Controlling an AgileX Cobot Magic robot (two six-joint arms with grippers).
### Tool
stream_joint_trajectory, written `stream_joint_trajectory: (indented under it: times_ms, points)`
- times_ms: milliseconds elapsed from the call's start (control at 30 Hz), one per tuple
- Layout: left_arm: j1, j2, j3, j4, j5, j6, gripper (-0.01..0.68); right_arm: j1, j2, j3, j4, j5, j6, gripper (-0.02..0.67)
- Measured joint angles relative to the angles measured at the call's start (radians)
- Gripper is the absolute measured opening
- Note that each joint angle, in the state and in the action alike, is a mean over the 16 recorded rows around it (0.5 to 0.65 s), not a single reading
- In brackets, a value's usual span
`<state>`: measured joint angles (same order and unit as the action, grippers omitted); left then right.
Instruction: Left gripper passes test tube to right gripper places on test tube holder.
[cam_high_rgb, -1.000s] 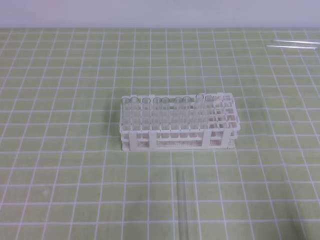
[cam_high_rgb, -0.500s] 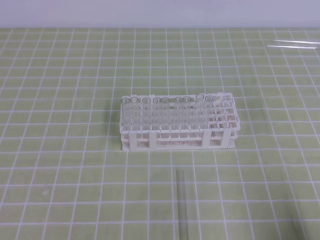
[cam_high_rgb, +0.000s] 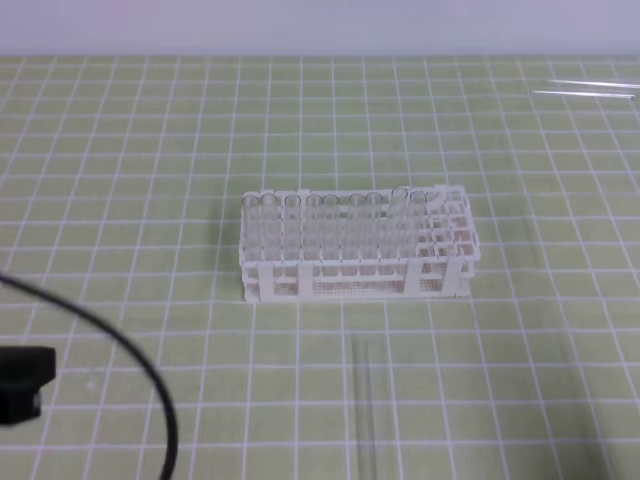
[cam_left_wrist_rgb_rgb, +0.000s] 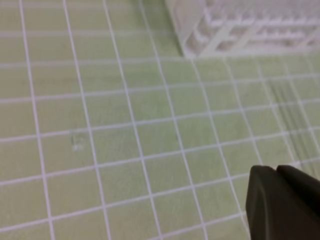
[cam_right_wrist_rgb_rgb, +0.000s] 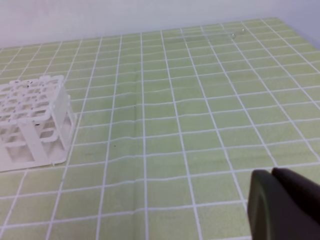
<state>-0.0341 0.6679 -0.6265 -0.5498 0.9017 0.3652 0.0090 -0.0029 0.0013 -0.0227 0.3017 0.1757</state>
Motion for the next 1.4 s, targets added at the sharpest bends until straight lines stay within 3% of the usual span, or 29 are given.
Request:
stream_joint_trajectory:
  times_ms: [233,567,767,900,1133,1400]
  points:
    - [-0.153,0.26,-0.145,0.171,0.084,-0.089,-0.002,0.0,0.0,0.0,-0.001,0.0,0.0,-0.018]
    - [-0.554,0.548,-0.329,0.491,0.14,-0.414,-0.002,0.0,0.0,0.0,-0.002,0.0,0.0,-0.018]
    - [-0.732,0.708,-0.42,0.538,0.16,-0.531,-0.002,0.0,0.0,0.0,-0.002,0.0,0.0,-0.018]
    - [-0.796,0.805,-0.464,0.497,0.163,-0.567,-0.002,0.0,0.0,0.0,-0.002,0.0,0.0,-0.018]
    - [-0.833,0.943,-0.527,0.4,0.144,-0.62,0.002,0.0,0.0,0.0,-0.002,0.0,0.0,-0.018]
    - [-0.838,1.059,-0.605,0.319,0.12,-0.662,0.104,0.0,0.0,0.0,-0.002,0.0,0.0,-0.018]
